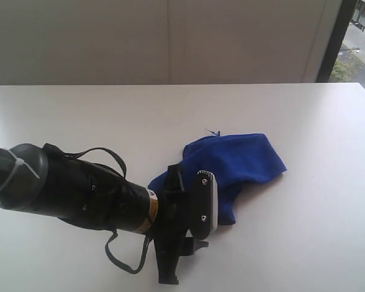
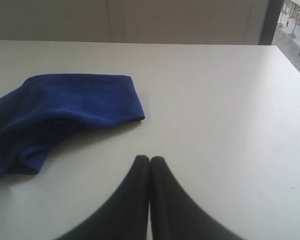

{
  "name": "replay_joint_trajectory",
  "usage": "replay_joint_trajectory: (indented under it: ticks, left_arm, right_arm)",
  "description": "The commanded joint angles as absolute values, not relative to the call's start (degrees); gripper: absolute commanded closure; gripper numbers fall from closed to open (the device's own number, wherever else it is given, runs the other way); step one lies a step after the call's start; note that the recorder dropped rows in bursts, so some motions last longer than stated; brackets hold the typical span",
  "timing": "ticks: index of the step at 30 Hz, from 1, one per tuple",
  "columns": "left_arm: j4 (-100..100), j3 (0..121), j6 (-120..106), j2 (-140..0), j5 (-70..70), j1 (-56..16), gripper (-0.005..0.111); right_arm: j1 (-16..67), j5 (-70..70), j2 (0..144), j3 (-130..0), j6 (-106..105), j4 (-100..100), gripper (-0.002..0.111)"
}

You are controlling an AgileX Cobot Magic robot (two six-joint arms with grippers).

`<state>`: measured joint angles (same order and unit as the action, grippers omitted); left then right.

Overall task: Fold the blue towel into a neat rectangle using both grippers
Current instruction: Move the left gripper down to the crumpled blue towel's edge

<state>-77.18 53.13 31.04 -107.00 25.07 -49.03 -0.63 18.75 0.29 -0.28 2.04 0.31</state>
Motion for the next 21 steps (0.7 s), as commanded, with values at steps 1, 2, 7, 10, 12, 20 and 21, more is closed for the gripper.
replay_joint_trajectory:
  ticks: [1, 2, 7, 10, 12, 20, 21]
  left_arm:
    - [-76.6, 53.4, 31.0, -108.6, 24.4, -49.4, 0.052]
    - [-76.3, 53.4, 31.0, -109.0, 24.1, -49.4, 0.052]
    - [-73.3, 54.3, 29.5, -110.6, 23.5, -49.4, 0.052]
    - [-71.8, 55.7, 29.5, -111.9, 21.9, -49.4, 0.053]
    - [-71.7, 56.8, 29.6, -112.9, 20.5, -49.4, 0.054]
    - [-71.5, 56.7, 29.6, -113.4, 18.0, -49.4, 0.080]
    - [-71.5, 56.7, 29.6, -113.4, 18.0, -49.4, 0.084]
  right_arm:
    - [-0.6, 18.1, 0.0, 0.0, 1.7, 0.4, 0.108]
    - [-0.6, 18.1, 0.0, 0.0, 1.7, 0.4, 0.108]
    - [-0.6, 18.1, 0.0, 0.0, 1.7, 0.4, 0.108]
    - [-0.6, 18.1, 0.0, 0.0, 1.7, 0.4, 0.108]
    - [-0.6, 18.1, 0.0, 0.0, 1.7, 0.4, 0.108]
    - [-0.6, 18.1, 0.0, 0.0, 1.7, 0.4, 0.108]
    - [-0.6, 18.1, 0.0, 0.0, 1.7, 0.4, 0.108]
